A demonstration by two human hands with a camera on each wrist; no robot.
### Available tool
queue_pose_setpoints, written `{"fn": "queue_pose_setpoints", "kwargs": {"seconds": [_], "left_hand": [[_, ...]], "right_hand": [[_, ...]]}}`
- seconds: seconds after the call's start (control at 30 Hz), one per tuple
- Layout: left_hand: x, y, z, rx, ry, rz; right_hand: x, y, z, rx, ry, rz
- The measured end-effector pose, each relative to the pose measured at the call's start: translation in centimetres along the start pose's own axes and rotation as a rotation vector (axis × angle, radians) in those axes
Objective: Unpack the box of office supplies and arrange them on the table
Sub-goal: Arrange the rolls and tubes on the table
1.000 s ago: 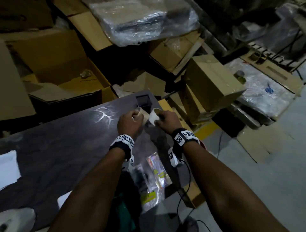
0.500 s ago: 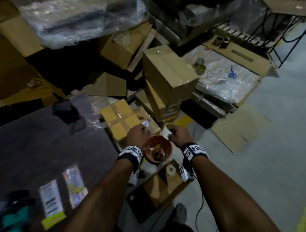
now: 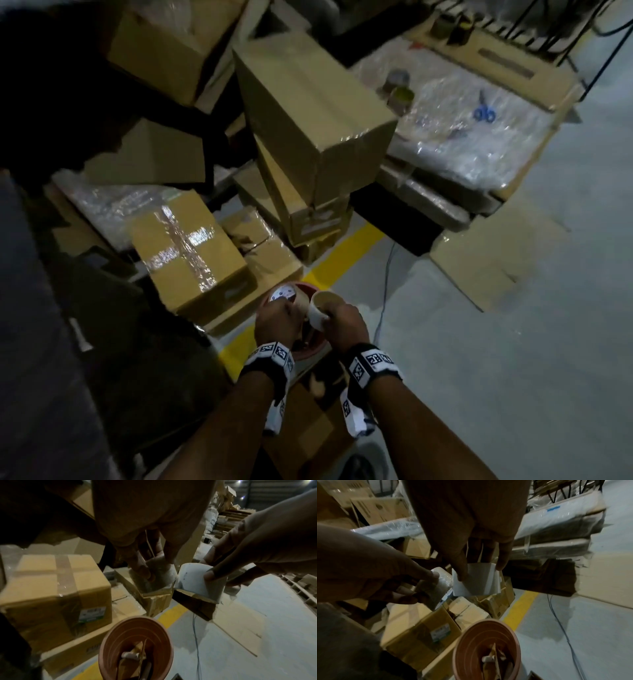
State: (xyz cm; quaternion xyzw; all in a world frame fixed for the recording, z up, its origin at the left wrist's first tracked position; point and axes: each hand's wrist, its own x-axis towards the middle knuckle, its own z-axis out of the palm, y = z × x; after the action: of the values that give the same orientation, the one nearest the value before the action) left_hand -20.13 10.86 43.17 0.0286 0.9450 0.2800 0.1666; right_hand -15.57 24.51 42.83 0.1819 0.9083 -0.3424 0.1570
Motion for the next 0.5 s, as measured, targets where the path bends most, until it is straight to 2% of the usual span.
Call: {"fn": "queue_pose_setpoints", "kwargs": {"seconds": [0.13,0.23,0.3,0.37,0.5], "left_hand": [[4.1,-7.6,9.2,-0.04,-0.088,-0.141],[5.6,-12.5,13.2,-0.003,-0.11,-0.099],[4.9,-12.7,12.7,-0.088,-0.136,-0.103],[3.3,-11.0,10.1,-0.118,-0.146,-0.131],[1.0,-6.9,4.3,-0.048,-0.147,-0.115]], "right_hand": [[5.7,5.9,8.6,0.08,0.001,0.026],[8.2,8.7,13.5,0.086,-0.059,-0.004],[7.5,8.5,14.2,0.13,-0.087,-0.001],[5.5,7.5,13.2,0.12,-0.083,0.003],[0.3,3.5,7.6,-0.014,-0.104,0.041]]}}
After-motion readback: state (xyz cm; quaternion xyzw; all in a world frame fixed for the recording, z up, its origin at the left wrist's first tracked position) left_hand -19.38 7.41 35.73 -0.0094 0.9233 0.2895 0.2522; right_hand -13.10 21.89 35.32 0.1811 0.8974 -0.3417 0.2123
